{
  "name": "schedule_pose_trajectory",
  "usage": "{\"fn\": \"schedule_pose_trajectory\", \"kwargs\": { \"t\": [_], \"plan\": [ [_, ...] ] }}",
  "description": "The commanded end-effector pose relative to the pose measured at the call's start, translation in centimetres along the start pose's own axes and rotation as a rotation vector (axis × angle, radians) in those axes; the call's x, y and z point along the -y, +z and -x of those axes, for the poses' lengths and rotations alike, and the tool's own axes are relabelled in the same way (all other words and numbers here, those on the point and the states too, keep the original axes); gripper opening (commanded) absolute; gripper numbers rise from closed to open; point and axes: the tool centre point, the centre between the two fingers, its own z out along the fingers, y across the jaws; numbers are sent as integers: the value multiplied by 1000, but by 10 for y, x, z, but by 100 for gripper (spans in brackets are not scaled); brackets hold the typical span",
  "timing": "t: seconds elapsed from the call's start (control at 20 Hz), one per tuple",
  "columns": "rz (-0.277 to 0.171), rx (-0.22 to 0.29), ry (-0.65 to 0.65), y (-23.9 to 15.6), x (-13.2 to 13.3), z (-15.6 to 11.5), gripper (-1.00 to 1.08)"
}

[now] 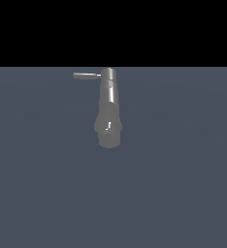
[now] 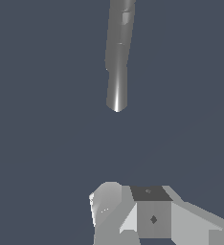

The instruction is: Turn on the faucet by rotating a designated handle.

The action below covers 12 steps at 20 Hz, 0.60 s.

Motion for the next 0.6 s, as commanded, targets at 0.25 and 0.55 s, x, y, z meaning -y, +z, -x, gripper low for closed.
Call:
{"fn": "schedule_pose_trajectory", "kwargs": {
  "t": [0.25,0.55],
  "plan": [
    [-23,-11,-2,-3,-1,-3,-100],
    [-57,-18,12,-6,-2,-10,-100]
  ]
}}
